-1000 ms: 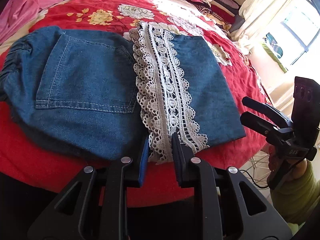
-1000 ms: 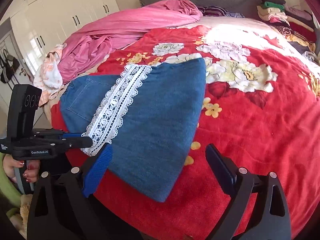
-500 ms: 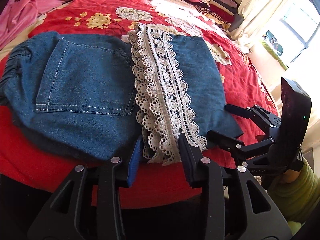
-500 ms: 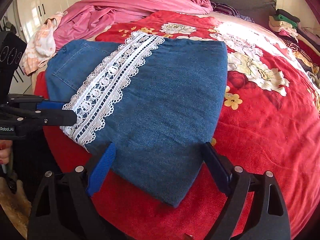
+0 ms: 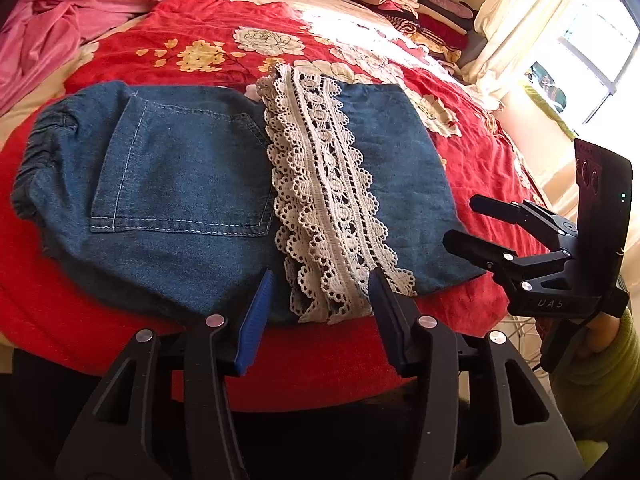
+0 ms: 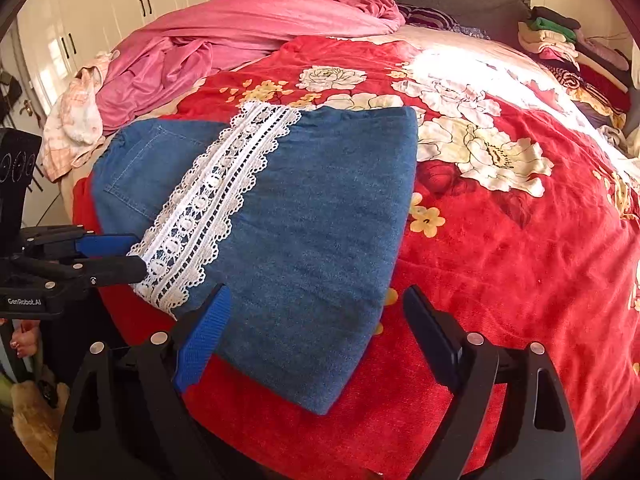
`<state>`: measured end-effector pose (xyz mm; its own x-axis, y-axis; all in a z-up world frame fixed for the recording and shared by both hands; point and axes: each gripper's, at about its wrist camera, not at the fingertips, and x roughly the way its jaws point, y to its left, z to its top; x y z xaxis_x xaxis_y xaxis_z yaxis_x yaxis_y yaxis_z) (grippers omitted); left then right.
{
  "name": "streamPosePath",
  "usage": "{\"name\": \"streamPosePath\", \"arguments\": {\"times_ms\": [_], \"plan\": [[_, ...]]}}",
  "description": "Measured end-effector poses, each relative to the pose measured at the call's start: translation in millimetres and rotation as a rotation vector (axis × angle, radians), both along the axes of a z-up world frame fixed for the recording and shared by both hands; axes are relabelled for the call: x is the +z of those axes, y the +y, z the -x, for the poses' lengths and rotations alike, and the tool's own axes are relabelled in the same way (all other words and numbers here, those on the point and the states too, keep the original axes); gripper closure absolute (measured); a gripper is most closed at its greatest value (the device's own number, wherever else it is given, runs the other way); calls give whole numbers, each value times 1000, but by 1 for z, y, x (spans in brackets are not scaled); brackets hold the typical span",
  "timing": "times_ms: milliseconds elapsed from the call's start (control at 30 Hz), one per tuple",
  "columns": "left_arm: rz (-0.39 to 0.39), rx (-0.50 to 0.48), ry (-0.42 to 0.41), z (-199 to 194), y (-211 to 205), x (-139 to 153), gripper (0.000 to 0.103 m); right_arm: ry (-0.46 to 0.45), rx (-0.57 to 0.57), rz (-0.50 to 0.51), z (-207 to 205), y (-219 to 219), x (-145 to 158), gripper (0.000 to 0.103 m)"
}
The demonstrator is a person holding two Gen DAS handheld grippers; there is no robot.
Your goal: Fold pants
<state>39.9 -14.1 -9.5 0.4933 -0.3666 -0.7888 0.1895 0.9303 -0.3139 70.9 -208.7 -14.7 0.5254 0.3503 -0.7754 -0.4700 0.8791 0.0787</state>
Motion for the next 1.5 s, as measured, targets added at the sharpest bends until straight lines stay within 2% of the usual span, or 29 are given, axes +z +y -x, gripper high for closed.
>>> {"name": "streamPosePath", "arguments": {"times_ms": [167,200,367,567,867,1200,1267,1367,1500], "plan": [[-7,3,-16,3,1,5,56,-18,-14,-9,0,0,9,17],[-8,3,-17,3,2,6,54,-20,-16,-11,0,0,10,14],[-10,17,-21,4,6,10,38,-29,-19,-5,0,2,18,14],[-25,64,-49,9,21,21,23,-51,-16,2,2,8,29,12],[-66,144,-112,15,47,36,11,-92,11,-13,-7,30,51,12],[-52,217,-120,15,77,36,10,-111,82,-18,-15,69,64,12],[-62,232,-122,14,83,36,10,-103,107,-18,-17,79,64,8],[-88,276,-125,14,97,34,10,-91,134,-19,-23,93,63,8],[-46,337,-107,13,122,29,10,-86,171,-17,-31,111,64,8]]}}
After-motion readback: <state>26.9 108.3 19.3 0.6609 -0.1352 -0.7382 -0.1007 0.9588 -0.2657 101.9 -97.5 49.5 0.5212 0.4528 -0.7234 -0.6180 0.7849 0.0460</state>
